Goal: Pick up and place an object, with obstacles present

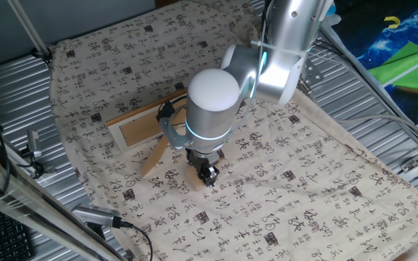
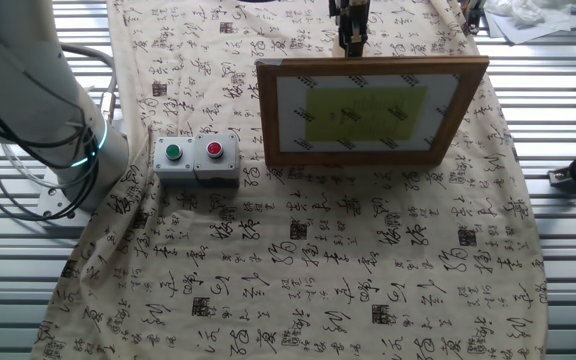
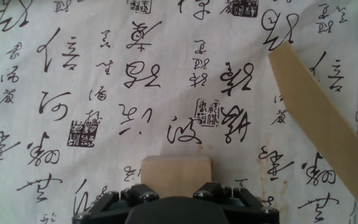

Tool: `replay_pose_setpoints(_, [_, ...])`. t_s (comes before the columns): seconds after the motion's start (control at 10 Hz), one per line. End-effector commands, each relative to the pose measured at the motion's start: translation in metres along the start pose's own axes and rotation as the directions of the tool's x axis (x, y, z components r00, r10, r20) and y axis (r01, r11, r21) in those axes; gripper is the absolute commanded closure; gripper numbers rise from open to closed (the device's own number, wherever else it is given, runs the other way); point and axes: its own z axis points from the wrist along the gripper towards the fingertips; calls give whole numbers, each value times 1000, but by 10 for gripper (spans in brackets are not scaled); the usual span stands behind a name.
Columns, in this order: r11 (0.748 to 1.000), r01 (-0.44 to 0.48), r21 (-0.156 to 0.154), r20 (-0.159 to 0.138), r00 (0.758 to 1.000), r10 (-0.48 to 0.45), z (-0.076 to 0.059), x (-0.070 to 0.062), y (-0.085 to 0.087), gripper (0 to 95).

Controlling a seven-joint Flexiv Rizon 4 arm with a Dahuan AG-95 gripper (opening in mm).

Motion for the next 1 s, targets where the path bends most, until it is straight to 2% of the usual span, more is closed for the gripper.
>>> replay_pose_setpoints(0.1, [1000,4,4,1,1000,-4,0,0,0,570])
replay_pose_setpoints(0.4, [1000,10,5,1,1000,-10,0,0,0,570])
replay_pose_setpoints(0.5, [1000,11,6,1,1000,-11,0,0,0,380])
replay_pose_setpoints(1.0, [1000,14,6,0,1000,-14,0,0,0,380])
